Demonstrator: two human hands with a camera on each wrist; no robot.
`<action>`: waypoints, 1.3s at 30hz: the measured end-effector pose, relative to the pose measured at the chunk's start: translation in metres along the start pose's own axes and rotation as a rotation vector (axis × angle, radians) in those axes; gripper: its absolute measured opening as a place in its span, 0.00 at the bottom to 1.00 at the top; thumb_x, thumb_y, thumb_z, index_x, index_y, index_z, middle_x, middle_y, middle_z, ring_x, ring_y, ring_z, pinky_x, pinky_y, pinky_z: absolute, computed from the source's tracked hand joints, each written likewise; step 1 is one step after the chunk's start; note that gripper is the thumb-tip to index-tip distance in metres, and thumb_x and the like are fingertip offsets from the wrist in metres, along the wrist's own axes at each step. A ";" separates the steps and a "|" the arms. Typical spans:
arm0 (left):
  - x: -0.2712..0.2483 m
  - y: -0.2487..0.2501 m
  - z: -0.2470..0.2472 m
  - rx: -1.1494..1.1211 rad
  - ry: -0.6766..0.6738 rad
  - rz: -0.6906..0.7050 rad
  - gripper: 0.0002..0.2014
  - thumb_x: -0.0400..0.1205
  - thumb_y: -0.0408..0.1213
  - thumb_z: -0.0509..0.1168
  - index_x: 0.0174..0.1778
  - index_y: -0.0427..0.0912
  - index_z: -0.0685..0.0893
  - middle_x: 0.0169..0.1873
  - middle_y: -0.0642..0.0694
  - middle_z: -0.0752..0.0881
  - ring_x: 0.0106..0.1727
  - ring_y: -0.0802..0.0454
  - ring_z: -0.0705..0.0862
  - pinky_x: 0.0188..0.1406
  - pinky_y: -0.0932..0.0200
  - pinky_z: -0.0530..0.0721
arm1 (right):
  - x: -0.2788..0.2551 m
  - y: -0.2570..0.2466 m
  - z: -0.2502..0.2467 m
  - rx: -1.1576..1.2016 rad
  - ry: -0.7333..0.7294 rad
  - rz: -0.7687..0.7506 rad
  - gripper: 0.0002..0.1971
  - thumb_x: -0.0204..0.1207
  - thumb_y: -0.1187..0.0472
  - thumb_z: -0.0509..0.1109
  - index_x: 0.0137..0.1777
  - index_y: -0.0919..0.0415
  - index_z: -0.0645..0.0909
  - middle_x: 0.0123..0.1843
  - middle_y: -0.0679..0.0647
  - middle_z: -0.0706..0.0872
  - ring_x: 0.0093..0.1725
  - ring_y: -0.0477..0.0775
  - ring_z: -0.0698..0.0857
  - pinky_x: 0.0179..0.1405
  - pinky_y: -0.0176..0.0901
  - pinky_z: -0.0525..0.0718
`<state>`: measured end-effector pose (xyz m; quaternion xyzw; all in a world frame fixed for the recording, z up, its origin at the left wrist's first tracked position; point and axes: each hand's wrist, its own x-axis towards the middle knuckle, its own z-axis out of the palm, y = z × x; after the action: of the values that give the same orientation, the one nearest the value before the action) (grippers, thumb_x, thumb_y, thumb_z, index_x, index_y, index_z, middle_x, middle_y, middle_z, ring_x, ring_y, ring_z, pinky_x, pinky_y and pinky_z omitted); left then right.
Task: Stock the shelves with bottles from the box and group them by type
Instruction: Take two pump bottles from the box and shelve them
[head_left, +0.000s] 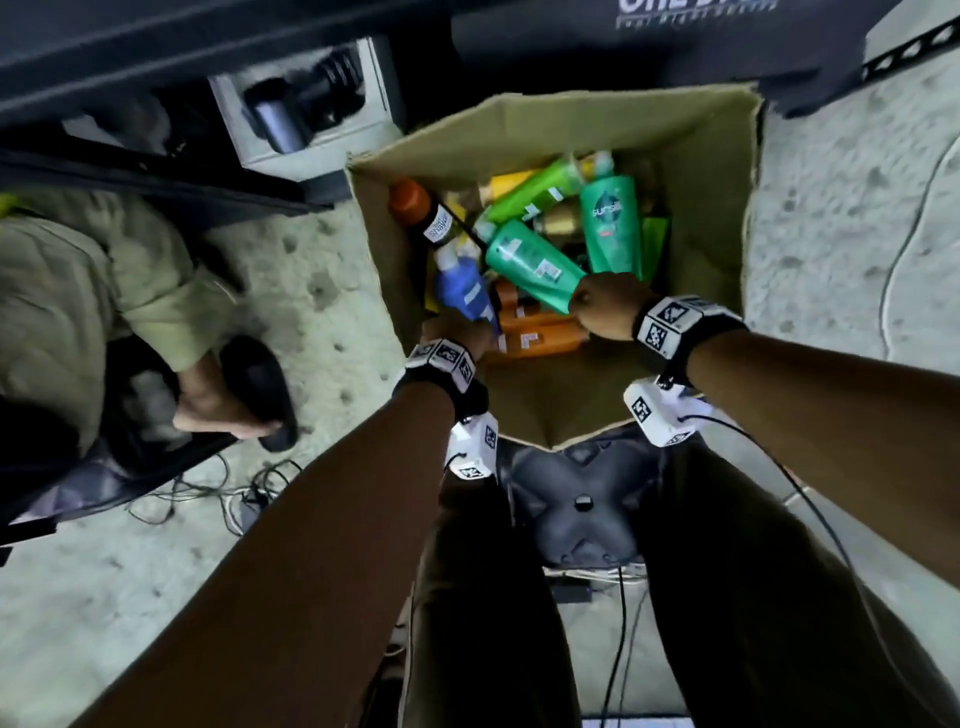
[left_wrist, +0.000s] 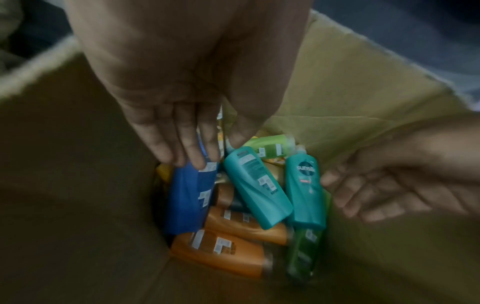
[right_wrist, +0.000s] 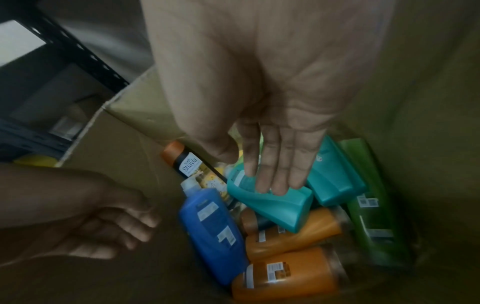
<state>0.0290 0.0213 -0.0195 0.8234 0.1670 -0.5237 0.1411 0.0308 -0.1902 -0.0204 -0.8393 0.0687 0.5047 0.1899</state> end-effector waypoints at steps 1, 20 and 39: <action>0.014 0.000 0.001 -0.052 0.019 -0.044 0.22 0.87 0.47 0.61 0.72 0.38 0.82 0.73 0.35 0.81 0.74 0.36 0.79 0.68 0.51 0.77 | 0.015 0.001 0.003 -0.006 0.041 -0.003 0.19 0.86 0.54 0.61 0.65 0.66 0.84 0.68 0.69 0.84 0.65 0.69 0.84 0.56 0.48 0.80; 0.148 -0.025 0.073 -0.520 0.039 -0.126 0.24 0.86 0.45 0.68 0.78 0.42 0.77 0.77 0.42 0.77 0.71 0.45 0.78 0.57 0.61 0.74 | 0.173 0.018 0.062 0.325 0.131 -0.061 0.44 0.78 0.39 0.73 0.87 0.55 0.59 0.83 0.60 0.70 0.80 0.63 0.72 0.79 0.56 0.71; 0.102 0.003 0.073 -0.723 0.305 -0.038 0.43 0.71 0.36 0.83 0.78 0.32 0.66 0.71 0.35 0.82 0.68 0.39 0.84 0.64 0.49 0.83 | 0.132 0.055 0.073 0.274 0.102 0.085 0.49 0.52 0.40 0.89 0.67 0.58 0.66 0.65 0.57 0.79 0.66 0.63 0.81 0.58 0.50 0.81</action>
<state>0.0113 0.0023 -0.1421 0.7858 0.3751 -0.3052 0.3856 0.0176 -0.2026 -0.1798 -0.8264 0.1819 0.4549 0.2775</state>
